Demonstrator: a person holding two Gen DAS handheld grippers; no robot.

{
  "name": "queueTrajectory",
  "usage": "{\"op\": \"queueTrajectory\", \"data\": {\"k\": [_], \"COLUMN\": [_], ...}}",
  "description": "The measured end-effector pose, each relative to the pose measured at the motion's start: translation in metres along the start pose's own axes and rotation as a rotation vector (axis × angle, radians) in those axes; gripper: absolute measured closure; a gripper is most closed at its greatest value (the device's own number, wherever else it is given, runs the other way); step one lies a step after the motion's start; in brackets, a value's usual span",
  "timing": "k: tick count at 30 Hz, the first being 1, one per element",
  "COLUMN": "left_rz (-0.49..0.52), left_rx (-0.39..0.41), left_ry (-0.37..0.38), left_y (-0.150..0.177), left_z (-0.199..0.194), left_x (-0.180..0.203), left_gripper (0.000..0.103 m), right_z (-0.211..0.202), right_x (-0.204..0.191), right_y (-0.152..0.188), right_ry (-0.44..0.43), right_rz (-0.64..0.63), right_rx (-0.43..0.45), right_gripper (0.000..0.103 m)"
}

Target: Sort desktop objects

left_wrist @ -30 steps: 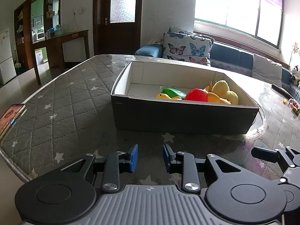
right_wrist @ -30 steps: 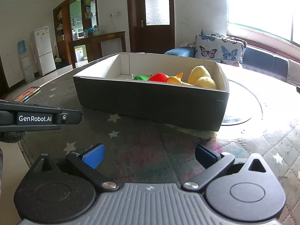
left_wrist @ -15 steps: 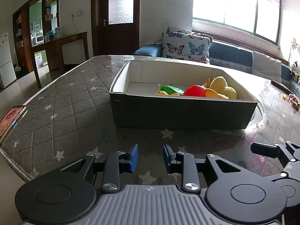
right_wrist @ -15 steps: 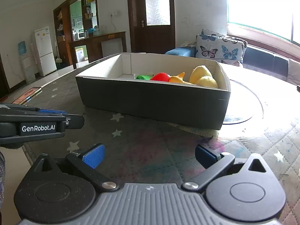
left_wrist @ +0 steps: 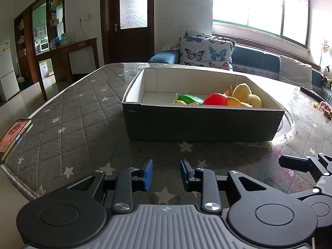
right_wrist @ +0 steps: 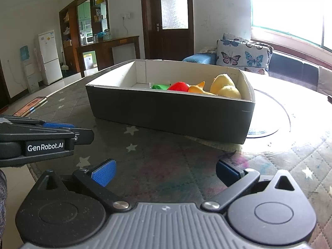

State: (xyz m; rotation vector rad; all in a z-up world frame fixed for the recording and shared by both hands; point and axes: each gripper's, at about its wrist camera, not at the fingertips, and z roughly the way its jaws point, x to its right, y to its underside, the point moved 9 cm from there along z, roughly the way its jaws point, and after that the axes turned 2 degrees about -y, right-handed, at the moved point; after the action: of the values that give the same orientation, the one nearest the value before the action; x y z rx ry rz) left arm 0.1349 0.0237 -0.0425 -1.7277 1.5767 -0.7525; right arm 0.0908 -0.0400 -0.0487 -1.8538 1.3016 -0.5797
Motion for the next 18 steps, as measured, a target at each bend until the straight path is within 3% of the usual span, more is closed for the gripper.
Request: {"op": "queueTrajectory", "data": {"k": [18], "left_rz": [0.005], "left_rx": [0.018], "left_ry": [-0.001], "left_y": [-0.0004], "left_z": [-0.0072], "left_x": [0.0010], "left_gripper": [0.072], "right_z": [-0.0053], "right_x": [-0.0028], "right_y": [0.0002], "right_ry": [0.010], "right_rz": [-0.007], "right_rx": [0.004], "right_gripper": [0.000]}}
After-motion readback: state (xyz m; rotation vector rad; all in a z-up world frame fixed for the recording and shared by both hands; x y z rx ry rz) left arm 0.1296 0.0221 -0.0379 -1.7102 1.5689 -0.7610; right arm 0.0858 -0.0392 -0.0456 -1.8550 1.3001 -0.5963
